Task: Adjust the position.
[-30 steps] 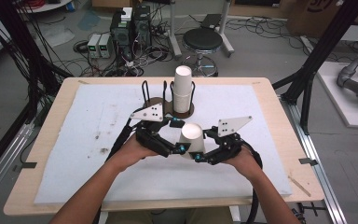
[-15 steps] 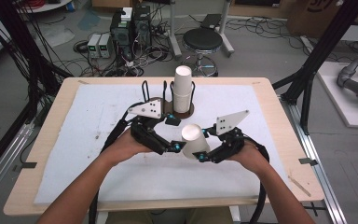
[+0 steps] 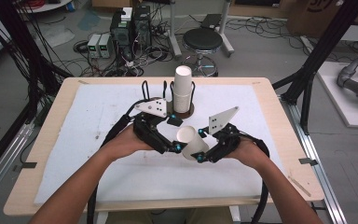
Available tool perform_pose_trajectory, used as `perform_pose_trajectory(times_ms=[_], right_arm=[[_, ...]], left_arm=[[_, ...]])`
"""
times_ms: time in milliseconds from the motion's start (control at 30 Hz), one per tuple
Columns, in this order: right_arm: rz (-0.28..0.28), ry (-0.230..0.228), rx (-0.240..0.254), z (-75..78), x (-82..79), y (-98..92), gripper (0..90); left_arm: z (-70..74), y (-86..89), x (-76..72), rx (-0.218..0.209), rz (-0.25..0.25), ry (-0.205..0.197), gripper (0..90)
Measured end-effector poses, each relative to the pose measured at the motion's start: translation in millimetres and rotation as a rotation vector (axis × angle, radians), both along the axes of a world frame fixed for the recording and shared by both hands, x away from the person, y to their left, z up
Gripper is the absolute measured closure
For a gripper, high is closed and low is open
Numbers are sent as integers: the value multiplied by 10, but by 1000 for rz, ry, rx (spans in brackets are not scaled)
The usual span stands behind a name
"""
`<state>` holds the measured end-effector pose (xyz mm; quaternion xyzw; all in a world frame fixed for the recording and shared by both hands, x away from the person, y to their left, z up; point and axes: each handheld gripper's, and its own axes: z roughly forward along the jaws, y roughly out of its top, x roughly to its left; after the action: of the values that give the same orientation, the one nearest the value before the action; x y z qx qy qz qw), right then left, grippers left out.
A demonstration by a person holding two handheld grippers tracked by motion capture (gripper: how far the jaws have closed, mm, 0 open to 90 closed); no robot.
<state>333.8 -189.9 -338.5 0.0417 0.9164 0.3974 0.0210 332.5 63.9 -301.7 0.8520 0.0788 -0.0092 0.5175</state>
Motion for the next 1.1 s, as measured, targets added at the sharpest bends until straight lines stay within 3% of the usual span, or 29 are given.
perform_pose_trajectory(times_ms=[367, 833, 1100], right_arm=[[32, -20, -91, 62, 15, 141, 327], [53, -18, -147, 41, -1, 221, 326], [61, -11, -166, 27, -12, 237, 327]], left_arm=[[-41, -70, 3, 58, -24, 18, 181], [-94, -146, 27, 95, -52, 50, 271], [-104, -138, 45, 114, -52, 41, 343]])
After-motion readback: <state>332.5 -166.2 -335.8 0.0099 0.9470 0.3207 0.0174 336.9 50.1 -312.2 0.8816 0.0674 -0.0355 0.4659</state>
